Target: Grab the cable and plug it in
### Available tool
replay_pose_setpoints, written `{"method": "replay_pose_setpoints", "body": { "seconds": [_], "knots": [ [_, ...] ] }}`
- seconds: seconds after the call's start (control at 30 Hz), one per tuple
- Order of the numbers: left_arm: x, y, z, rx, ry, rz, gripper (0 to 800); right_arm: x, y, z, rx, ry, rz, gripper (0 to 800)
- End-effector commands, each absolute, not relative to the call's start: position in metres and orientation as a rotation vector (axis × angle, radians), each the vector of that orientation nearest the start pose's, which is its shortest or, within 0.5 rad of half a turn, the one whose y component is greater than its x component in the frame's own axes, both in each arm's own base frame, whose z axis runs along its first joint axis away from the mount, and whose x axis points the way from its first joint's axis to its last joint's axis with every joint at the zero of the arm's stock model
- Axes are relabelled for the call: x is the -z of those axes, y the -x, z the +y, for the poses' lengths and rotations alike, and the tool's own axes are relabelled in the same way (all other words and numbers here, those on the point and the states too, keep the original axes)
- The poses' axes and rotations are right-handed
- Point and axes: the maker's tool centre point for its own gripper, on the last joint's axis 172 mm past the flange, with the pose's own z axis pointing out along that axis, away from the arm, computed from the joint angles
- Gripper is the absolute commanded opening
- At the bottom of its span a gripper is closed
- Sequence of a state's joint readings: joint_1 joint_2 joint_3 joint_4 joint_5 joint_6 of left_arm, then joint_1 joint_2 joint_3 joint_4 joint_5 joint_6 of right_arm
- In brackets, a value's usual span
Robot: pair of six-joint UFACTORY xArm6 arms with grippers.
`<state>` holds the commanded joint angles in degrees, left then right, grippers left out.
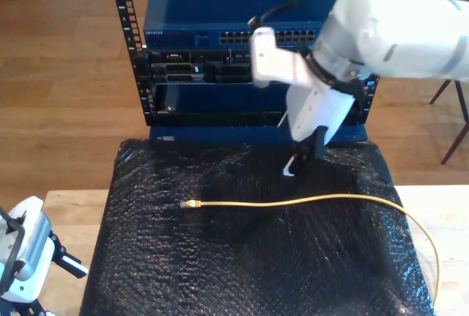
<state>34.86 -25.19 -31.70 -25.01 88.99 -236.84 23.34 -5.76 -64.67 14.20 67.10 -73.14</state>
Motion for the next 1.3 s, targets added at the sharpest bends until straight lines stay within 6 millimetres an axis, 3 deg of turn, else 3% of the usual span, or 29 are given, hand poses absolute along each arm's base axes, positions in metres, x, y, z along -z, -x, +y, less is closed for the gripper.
{"method": "replay_pose_setpoints", "body": {
  "seconds": [0.23,0.37,0.53,0.8,0.93,1.13,1.3],
  "knots": [
    [-0.178,-0.222,0.017,-0.402,-1.9,-1.61,800,-0.24,-0.409,0.264,-0.18,-2.241,2.412,798],
    [-0.178,-0.222,0.017,-0.401,-1.899,-1.609,800,-0.229,-0.412,0.292,-0.223,-2.188,2.431,797],
    [-0.178,-0.222,0.017,-0.401,-1.899,-1.609,800,-0.216,-0.419,0.306,-0.195,-2.191,2.382,797],
    [-0.175,-0.221,0.016,-0.397,-1.895,-1.6,800,-0.196,-0.429,0.32,-0.156,-2.2,2.304,798],
    [-0.175,-0.222,0.017,-0.397,-1.895,-1.6,800,-0.18,-0.423,0.331,-0.115,-2.205,2.306,797],
    [-0.175,-0.221,0.016,-0.396,-1.894,-1.599,800,-0.153,-0.424,0.331,-0.047,-2.195,2.264,797],
    [-0.173,-0.221,0.016,-0.392,-1.889,-1.591,800,-0.148,-0.429,0.346,-0.056,-2.198,2.258,797]
  ]
}}
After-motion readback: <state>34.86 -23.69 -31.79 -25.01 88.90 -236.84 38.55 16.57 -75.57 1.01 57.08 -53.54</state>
